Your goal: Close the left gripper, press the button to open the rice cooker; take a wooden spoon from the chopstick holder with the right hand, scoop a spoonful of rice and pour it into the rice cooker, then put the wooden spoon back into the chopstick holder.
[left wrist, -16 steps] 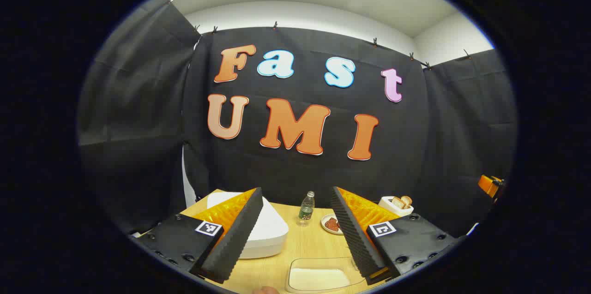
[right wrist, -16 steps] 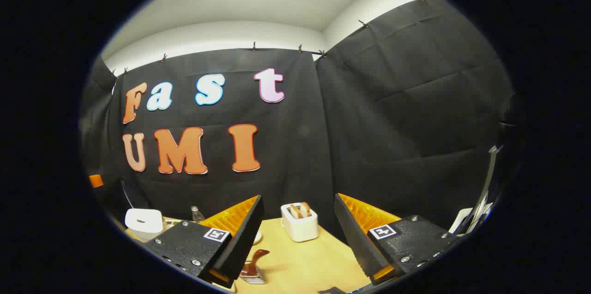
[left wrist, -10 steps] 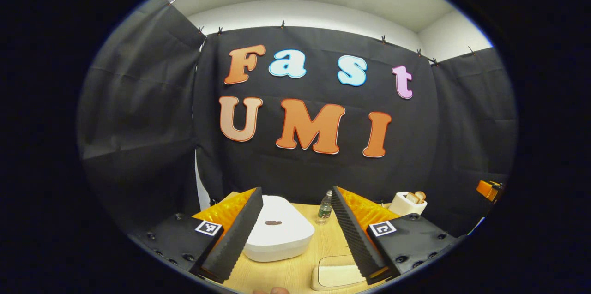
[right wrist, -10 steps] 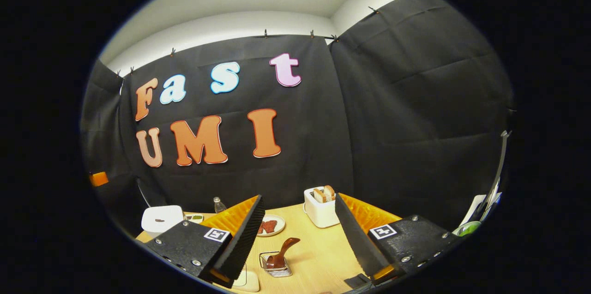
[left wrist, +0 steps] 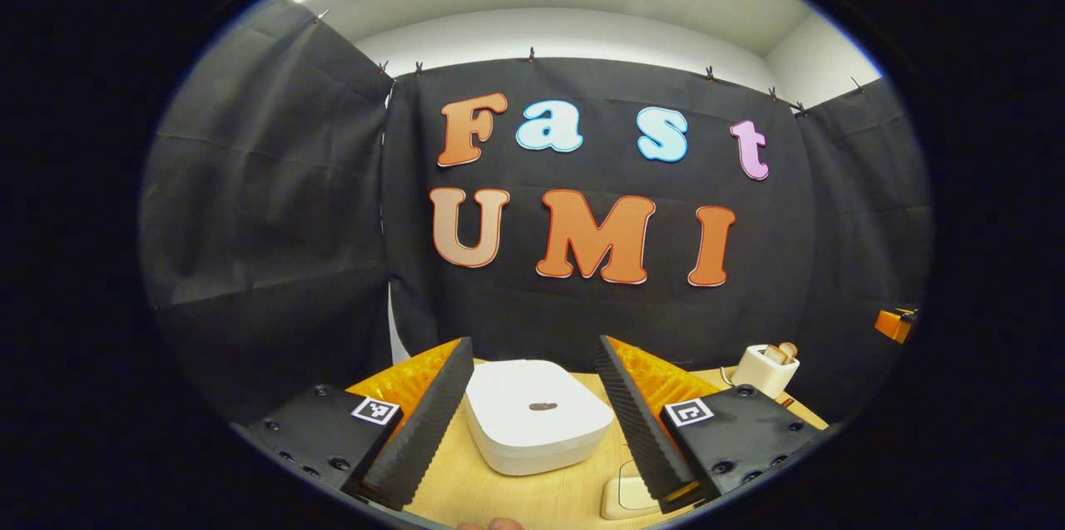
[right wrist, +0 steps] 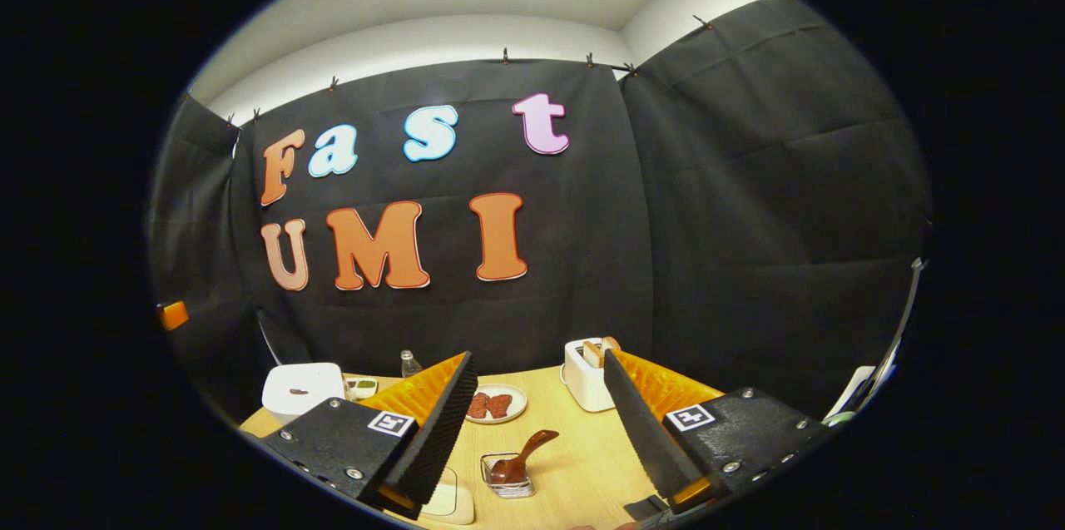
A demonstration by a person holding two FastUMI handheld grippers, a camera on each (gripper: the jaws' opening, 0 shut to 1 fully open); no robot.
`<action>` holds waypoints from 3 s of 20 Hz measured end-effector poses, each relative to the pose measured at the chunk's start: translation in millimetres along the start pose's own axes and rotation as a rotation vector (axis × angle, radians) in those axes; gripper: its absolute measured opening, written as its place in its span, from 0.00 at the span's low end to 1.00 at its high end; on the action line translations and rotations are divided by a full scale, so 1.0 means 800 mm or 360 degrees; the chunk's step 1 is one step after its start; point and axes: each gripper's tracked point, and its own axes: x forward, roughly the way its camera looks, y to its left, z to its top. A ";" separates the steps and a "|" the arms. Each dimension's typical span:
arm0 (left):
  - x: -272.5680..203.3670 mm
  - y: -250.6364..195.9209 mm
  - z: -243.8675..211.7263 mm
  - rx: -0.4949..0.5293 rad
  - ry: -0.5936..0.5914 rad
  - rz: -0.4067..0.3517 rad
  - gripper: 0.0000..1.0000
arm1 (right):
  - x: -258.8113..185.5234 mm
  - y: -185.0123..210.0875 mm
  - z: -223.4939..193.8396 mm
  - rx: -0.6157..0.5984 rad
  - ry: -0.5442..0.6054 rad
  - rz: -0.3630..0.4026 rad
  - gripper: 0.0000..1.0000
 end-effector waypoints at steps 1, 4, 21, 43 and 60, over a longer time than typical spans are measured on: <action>0.001 0.000 0.001 0.0002 -0.0006 0.0001 1.00 | 0.001 -0.001 0.001 -0.0026 -0.0003 -0.0005 0.94; 0.005 -0.004 0.005 0.0004 -0.0009 0.0007 1.00 | -0.001 0.000 0.006 -0.0042 0.0004 0.0002 0.94; 0.040 -0.033 0.008 0.0028 0.0004 -0.0095 0.08 | 0.004 -0.008 0.000 -0.0068 0.0044 -0.0003 0.95; 0.248 -0.021 -0.240 0.0001 0.0614 -0.0103 0.05 | -0.002 -0.017 -0.032 -0.0114 0.0155 -0.0086 0.95; 0.255 -0.013 -0.288 0.0163 0.0732 -0.0034 0.05 | -0.023 -0.042 -0.050 -0.0139 0.0216 -0.0141 0.95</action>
